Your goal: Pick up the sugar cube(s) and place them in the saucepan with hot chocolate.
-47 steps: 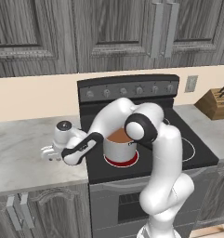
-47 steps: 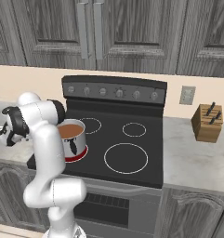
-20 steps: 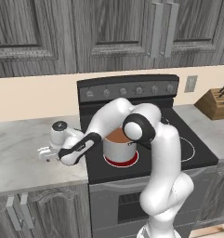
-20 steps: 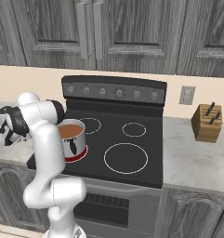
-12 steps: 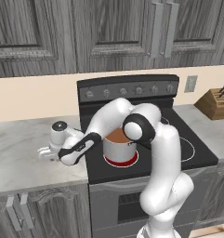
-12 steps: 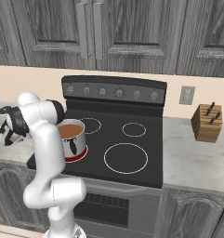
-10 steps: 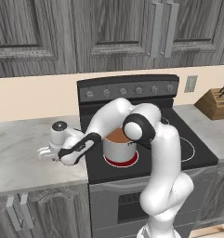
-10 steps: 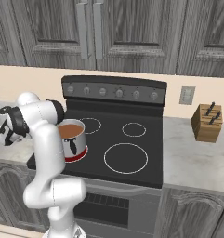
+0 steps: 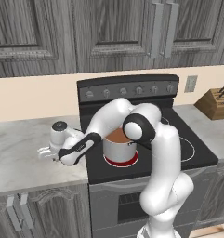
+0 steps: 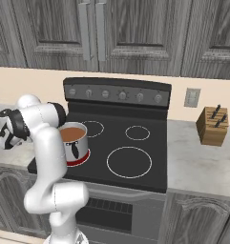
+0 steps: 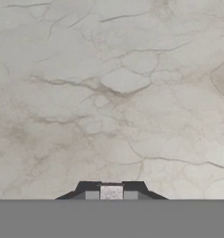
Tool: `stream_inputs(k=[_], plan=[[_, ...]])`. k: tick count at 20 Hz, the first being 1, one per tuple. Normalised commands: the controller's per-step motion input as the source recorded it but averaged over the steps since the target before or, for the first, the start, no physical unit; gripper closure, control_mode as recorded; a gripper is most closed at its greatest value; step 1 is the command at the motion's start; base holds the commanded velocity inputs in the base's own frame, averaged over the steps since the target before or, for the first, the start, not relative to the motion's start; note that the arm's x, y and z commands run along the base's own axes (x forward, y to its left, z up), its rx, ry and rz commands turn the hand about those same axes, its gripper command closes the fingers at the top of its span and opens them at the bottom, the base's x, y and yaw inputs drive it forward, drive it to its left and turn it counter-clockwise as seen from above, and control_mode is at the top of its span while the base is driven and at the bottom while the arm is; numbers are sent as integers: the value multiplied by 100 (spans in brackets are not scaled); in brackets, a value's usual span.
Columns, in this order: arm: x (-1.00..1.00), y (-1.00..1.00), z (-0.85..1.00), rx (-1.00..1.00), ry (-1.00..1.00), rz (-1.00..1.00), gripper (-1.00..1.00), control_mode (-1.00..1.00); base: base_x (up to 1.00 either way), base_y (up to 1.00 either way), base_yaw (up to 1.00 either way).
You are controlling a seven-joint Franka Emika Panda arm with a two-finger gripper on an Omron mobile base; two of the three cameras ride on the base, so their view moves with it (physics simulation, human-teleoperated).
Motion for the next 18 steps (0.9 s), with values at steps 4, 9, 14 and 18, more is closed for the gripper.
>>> stream_inputs(k=[4, 9, 14, 18], plan=[[0, -2, 0, 0, 0, 0, 100, -100, 0, 0, 0], [-13, -8, 24, 2, -6, 1, 100, -100, 0, 0, 0], [-20, -13, 76, 5, -10, 5, 100, -100, 0, 0, 0], [-32, -23, 92, 6, -8, 5, 100, -100, 0, 0, 0]])
